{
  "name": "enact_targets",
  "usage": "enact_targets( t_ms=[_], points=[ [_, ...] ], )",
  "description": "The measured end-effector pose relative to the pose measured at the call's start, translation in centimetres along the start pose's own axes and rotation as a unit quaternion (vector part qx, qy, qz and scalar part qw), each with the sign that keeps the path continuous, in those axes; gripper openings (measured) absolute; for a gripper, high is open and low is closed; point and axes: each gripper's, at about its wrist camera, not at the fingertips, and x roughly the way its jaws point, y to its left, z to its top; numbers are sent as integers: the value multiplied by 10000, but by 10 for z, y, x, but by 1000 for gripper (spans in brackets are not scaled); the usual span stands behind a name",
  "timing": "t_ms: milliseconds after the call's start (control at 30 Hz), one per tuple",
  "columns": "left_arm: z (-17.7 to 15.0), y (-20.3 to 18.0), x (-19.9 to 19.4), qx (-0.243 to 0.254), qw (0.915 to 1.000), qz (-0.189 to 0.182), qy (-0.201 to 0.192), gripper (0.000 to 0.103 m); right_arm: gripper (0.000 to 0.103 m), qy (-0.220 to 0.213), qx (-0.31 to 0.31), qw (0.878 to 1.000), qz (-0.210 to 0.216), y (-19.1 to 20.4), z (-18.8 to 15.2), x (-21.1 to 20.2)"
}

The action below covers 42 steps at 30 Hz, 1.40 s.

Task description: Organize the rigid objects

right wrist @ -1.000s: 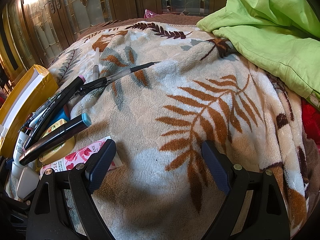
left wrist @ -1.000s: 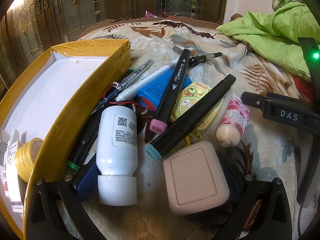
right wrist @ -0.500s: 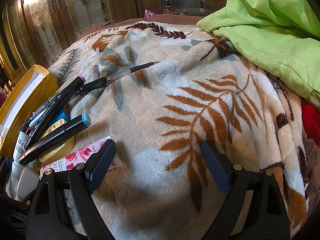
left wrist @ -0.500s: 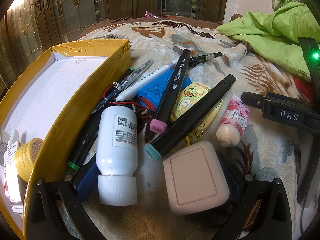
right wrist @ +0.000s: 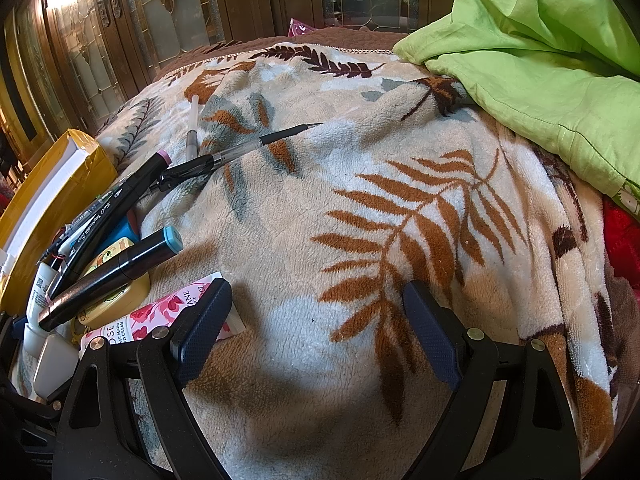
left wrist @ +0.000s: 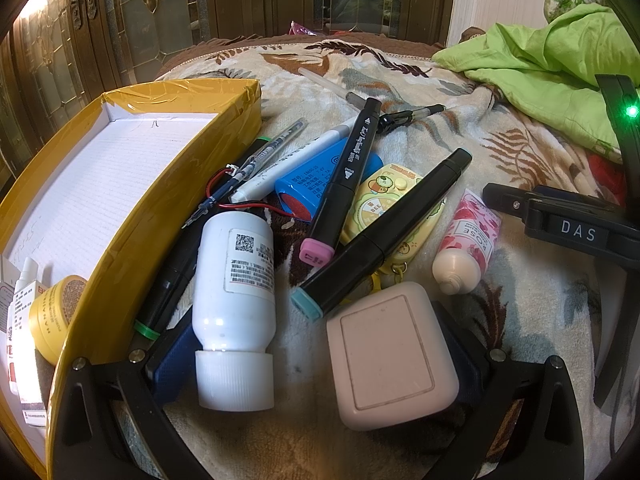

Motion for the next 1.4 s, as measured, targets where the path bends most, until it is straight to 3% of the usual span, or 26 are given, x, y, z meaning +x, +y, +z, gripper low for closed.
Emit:
enact_targets(
  t_ms=[1400],
  points=[
    [-5, 0, 1, -7, 10000, 22, -63, 103, 88, -32, -4, 10000, -1, 0, -1, -1]
  ],
)
